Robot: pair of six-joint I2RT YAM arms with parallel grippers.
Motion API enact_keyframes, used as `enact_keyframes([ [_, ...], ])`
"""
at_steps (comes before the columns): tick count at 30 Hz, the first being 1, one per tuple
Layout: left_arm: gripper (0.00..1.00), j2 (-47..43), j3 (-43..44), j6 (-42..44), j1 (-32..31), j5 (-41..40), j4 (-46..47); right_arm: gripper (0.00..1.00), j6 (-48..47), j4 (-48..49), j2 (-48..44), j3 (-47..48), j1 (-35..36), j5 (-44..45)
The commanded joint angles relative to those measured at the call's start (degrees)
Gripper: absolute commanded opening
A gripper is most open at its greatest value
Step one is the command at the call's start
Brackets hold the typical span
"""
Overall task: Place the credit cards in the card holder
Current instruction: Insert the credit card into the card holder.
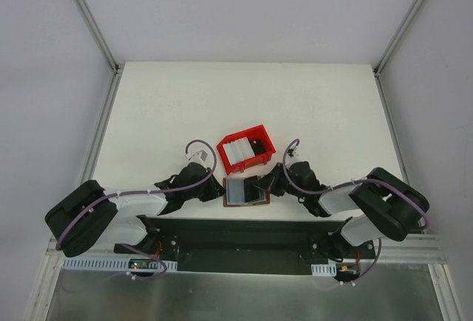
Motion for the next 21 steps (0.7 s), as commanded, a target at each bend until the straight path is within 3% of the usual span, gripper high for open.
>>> enact_keyframes([
  [1, 0.00, 2.25, -2.33, 2.50, 0.49, -2.71, -13.26, 0.00, 1.78, 7.74, 2.62, -0.34, 0.18, -1.80],
  [14, 0.00, 2.17, -2.59, 2.24, 0.49, -3.32, -13.08, 0.00, 3.18, 9.15, 3.25, -1.13, 2.55, -0.13],
  [21, 0.00, 1.73, -2.77, 2.24, 0.49, -3.50, -13.00, 0.00, 2.04, 3.27, -0.27, -1.40, 1.68, 0.84],
])
